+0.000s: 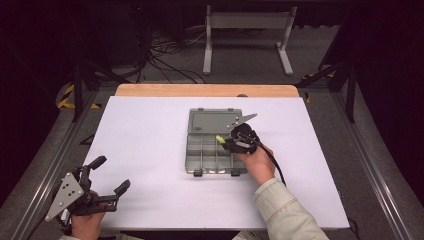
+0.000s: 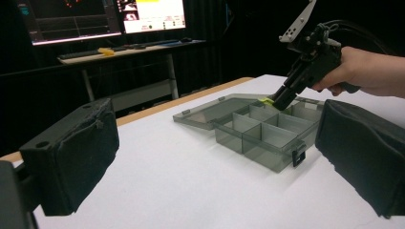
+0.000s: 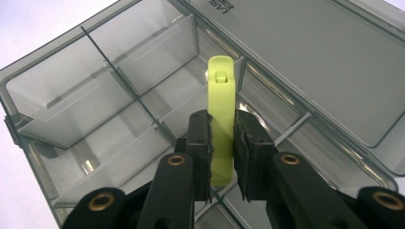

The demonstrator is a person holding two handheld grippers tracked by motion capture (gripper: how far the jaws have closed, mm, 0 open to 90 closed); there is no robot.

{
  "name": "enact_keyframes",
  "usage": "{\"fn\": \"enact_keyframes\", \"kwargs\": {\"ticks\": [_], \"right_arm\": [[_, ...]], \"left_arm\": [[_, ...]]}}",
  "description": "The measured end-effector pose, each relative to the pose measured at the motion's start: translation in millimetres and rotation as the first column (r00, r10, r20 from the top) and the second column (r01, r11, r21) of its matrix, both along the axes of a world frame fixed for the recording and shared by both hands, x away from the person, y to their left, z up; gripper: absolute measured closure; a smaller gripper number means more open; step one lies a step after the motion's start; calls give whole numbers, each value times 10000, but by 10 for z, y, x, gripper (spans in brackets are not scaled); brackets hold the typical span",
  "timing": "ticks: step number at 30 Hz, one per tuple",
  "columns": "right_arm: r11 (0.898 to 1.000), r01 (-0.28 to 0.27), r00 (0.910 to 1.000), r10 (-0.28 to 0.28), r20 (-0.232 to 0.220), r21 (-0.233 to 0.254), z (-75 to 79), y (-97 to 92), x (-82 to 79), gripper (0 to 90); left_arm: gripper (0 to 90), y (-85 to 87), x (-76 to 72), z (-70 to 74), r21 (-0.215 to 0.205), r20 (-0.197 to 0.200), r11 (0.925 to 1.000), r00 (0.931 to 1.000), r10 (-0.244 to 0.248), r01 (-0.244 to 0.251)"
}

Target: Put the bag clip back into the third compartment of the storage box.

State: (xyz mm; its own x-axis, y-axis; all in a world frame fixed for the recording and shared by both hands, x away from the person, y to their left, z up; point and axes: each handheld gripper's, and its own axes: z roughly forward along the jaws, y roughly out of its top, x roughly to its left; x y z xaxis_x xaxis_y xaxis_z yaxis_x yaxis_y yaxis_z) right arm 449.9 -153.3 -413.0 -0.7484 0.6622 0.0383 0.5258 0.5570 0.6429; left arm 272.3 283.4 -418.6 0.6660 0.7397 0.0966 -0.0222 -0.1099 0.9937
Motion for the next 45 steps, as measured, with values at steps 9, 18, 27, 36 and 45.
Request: {"fn": "enact_keyframes", "kwargs": {"ticks": [9, 18, 27, 36, 45], "right_arm": [[9996, 127, 9999, -126, -40, 247, 11, 1, 1, 667], [9967, 27, 9981, -77, 611, 816, 140, -3, -59, 382], [9928, -147, 9901, -22, 1405, 1193, 389, -71, -210, 238], [9901, -507, 9808, 247, 1932, 1310, 594, -138, -437, 159], [9825, -556, 9660, 80, 2584, 1775, 755, -326, -697, 97]], "left_arm": [[17, 1, 1, 0, -3, -1, 10000, 10000, -6, 6], [17, 2, 0, -2, -14, -6, 10000, 10000, 6, -6], [17, 6, -1, -2, 1, -16, 10000, 10000, 18, -18], [17, 2, -3, 0, 16, -18, 10000, 10000, 10, -10], [17, -3, -1, 3, -4, -1, 10000, 10000, 27, -27]]}}
